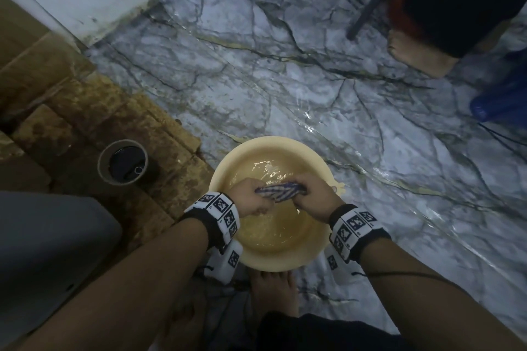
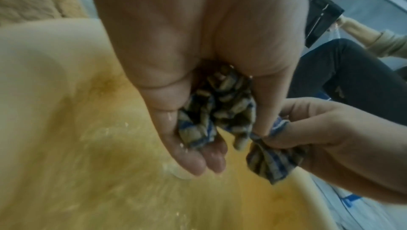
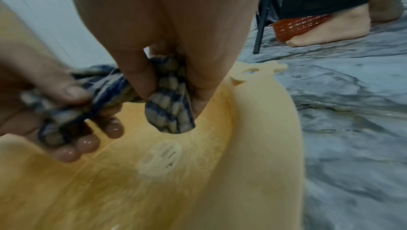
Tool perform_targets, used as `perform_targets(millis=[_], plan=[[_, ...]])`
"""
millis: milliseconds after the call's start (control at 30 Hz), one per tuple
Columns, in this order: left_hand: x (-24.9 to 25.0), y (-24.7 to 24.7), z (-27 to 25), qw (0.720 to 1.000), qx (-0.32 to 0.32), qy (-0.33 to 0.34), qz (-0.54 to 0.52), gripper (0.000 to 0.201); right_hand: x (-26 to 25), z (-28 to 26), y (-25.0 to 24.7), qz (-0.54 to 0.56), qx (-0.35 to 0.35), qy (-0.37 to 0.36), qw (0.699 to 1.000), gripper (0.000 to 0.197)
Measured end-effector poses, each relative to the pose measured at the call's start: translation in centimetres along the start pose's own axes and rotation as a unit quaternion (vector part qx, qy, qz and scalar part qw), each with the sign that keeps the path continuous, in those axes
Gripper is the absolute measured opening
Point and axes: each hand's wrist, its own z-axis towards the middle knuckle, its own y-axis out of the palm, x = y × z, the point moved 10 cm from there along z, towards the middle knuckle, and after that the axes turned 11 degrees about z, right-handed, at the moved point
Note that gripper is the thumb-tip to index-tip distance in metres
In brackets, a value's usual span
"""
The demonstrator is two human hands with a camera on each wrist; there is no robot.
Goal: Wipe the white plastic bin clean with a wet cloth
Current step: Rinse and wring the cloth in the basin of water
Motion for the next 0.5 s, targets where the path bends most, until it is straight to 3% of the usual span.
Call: perform_targets(millis=[100, 200, 333, 500], plan=[[0.3, 0.8, 0.0, 0.998, -0.029, -0.028, -0.043, 0.017, -0.7, -0.3, 0.4, -0.049, 0.016, -0.036, 0.998, 0.049], [0.5, 1.2, 0.0, 0.994, -0.039, -0.032, -0.093, 0.013, -1.0, -0.5, 0.9, -0.025, 0.024, -0.043, 0.998, 0.058], [0.5, 0.9, 0.2, 0.999, 0.011, 0.0, -0.044, 0.046, -1.0, -0.6, 1.1, 0.026, 0.042, -0.039, 0.998, 0.051], [1.2, 0.4, 0.0, 0.994, 0.095, 0.036, 0.042, 0.057, -0.6, -0.6, 1.6, 0.091, 0.065, -0.024, 0.993, 0.044]])
